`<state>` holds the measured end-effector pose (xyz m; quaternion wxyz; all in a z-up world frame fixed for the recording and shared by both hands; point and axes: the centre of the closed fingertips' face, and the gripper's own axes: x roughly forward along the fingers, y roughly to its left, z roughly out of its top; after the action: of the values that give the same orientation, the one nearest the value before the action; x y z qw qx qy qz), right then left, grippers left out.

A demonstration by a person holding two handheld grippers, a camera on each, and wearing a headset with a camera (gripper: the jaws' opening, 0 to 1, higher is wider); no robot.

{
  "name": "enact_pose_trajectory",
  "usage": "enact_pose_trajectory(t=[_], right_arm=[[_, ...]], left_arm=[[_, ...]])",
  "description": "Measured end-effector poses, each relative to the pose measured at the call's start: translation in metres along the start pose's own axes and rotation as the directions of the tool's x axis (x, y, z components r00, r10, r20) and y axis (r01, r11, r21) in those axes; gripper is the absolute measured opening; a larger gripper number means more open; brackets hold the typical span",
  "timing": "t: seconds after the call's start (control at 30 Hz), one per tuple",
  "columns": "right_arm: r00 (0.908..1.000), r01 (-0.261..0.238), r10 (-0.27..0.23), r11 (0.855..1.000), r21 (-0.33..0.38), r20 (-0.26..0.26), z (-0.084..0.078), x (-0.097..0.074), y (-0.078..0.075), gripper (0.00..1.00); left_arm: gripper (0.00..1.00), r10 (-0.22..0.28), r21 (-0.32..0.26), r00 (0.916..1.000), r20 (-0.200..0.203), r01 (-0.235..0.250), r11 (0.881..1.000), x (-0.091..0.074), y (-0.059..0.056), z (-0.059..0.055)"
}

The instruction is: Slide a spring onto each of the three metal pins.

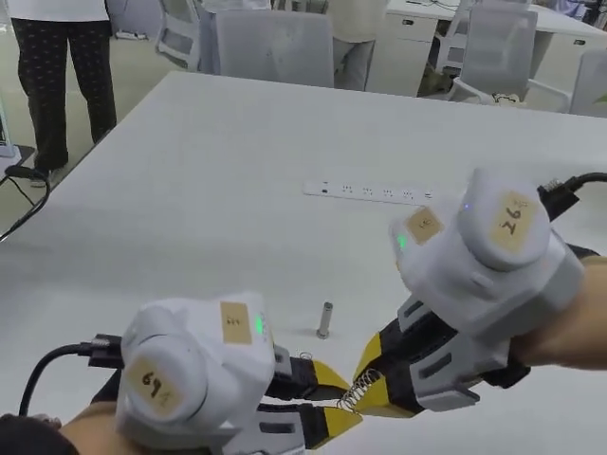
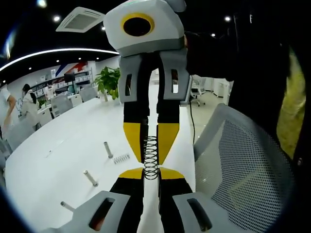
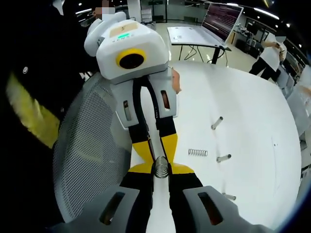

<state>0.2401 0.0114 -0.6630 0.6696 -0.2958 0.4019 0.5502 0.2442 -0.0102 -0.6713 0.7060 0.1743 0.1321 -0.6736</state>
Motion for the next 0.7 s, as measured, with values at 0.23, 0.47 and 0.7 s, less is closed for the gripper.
enact_pose_trajectory(t=[0.23, 0.47, 0.7], right_arm=[[1.0, -0.007, 0.007, 1.0, -0.014, -0.006, 0.005, 0.001, -0.004, 0.08], [0.9998, -0.016, 0.017, 1.0, -0.023, 0.01, 0.015, 0.002, -0.009, 0.08], [0.9998, -0.004, 0.005, 0.999, -0.04, 0.017, 0.024, 0.001, -0.018, 0.08]], left_arm=[[0.03, 0.021, -0.021, 0.9997, 0.01, -0.02, 1.0, -0.004, 0.007, -0.001], [0.1, 0.038, -0.047, 0.9992, 0.014, -0.037, 0.998, -0.008, 0.013, -0.003], [0.16, 0.079, -0.085, 0.9966, 0.022, -0.077, 0.993, -0.02, 0.024, -0.01]])
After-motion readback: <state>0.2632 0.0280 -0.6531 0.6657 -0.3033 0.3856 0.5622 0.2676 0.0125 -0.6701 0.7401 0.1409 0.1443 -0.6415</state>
